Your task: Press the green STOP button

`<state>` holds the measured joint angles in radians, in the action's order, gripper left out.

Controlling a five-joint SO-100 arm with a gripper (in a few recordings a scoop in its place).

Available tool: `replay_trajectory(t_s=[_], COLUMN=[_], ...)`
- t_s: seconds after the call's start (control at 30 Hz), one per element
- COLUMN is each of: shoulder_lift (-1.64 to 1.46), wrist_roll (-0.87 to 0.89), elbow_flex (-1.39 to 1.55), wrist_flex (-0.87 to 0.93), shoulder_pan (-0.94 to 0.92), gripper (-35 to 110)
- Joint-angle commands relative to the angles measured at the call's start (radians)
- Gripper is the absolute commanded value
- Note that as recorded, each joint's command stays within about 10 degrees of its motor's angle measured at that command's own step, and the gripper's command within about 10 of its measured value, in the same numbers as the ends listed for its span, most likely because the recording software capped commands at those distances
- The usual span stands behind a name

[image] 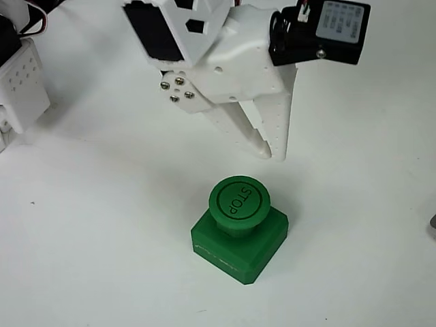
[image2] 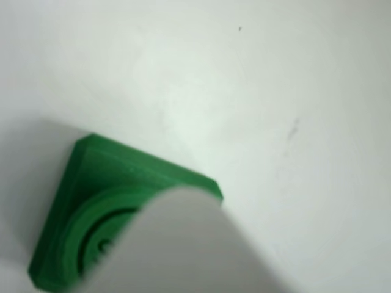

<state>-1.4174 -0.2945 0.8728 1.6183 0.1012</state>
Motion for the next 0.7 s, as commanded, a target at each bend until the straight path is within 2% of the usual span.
replay_trajectory(t_s=[0.0,0.67], shoulder_lift=[-0.032,0.002], wrist_roll=[0.009,0.064], elbow_flex=[-0.046,0.115], wrist_flex=[0.015,0.025], shoulder_pan=[0.006,0.014], gripper=[0,0])
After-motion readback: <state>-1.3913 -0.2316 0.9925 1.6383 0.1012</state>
